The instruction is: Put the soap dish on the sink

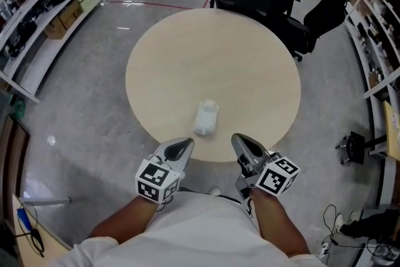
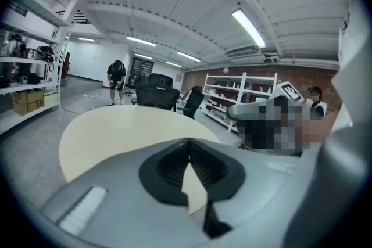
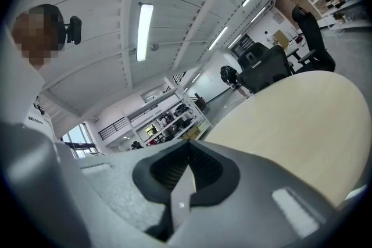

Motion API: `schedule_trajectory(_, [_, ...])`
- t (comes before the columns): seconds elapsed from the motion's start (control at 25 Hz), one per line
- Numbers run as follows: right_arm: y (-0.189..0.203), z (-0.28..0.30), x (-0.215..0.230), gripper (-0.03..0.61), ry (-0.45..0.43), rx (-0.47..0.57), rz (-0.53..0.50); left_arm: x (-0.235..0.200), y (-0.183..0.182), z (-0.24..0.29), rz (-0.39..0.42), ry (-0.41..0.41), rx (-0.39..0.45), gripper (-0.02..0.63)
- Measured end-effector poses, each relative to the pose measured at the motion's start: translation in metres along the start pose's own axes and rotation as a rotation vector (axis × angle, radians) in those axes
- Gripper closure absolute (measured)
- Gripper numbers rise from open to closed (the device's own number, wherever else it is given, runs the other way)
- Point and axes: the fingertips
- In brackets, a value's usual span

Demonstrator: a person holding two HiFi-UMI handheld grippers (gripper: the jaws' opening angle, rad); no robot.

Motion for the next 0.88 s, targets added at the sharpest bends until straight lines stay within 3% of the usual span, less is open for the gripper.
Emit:
schedule_trajectory(0.48, [0.000, -0.053, 0.019, 0.578, -0.049, -0.049, 0.008, 0.039, -0.005, -0.002, 0.012, -0.085, 0.029, 0.606])
schedule_trajectory(0.88, [0.018, -0.049, 0.004, 0.578, 0.011, 0.018, 0.033, 0.017, -0.010, -0.019, 0.007, -0.016, 0.012, 0.606])
Point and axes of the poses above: the fingertips, and each gripper's own axes: z forward along the fingers, x to its right, y out of its underside, and after that the axes turned 6 degrees about y, right-handed
